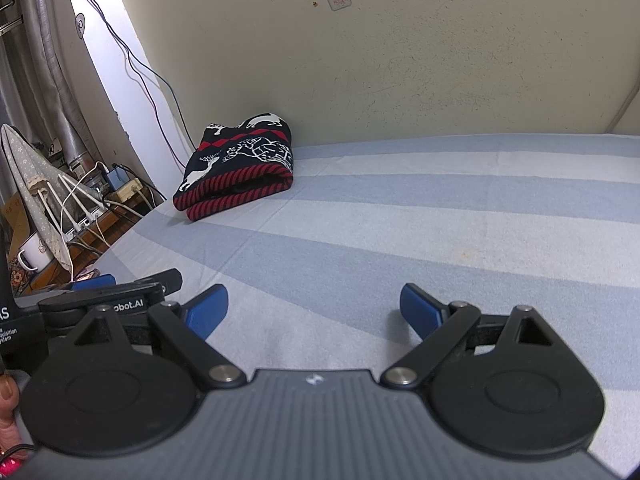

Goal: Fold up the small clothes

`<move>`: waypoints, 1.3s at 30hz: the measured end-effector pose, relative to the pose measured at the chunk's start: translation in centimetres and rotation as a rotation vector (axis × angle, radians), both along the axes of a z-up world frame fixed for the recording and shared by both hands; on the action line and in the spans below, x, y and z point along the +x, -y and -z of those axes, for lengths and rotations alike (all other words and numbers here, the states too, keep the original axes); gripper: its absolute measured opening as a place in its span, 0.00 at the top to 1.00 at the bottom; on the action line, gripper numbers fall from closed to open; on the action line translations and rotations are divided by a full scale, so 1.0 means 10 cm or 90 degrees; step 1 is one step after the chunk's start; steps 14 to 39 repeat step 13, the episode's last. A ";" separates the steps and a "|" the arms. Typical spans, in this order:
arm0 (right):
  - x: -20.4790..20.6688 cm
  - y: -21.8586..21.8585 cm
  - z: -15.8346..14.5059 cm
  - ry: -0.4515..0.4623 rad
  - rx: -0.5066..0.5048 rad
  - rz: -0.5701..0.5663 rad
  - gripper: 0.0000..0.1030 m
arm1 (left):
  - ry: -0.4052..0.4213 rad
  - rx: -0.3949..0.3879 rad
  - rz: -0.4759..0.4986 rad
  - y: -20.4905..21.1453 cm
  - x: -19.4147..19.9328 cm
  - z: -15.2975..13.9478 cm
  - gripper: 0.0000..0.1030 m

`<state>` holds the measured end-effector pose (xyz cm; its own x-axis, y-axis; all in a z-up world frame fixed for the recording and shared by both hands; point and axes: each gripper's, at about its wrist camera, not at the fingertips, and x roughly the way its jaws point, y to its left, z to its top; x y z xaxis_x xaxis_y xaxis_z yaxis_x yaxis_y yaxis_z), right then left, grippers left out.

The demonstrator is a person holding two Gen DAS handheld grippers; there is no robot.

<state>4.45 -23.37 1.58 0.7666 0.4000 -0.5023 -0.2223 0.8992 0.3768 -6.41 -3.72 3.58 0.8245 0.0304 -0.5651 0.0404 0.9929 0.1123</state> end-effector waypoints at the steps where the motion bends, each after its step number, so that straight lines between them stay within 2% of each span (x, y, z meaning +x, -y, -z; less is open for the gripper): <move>1: 0.00 0.00 0.00 0.000 0.000 0.000 0.08 | 0.000 0.000 0.000 0.00 0.00 0.00 0.00; 13: -0.01 -0.01 0.00 0.000 0.000 0.001 0.08 | 0.017 0.010 0.023 0.04 -0.03 -0.01 0.00; 39: -0.01 -0.01 0.00 0.000 0.000 0.001 0.08 | 0.017 0.010 0.023 0.04 -0.03 -0.01 0.00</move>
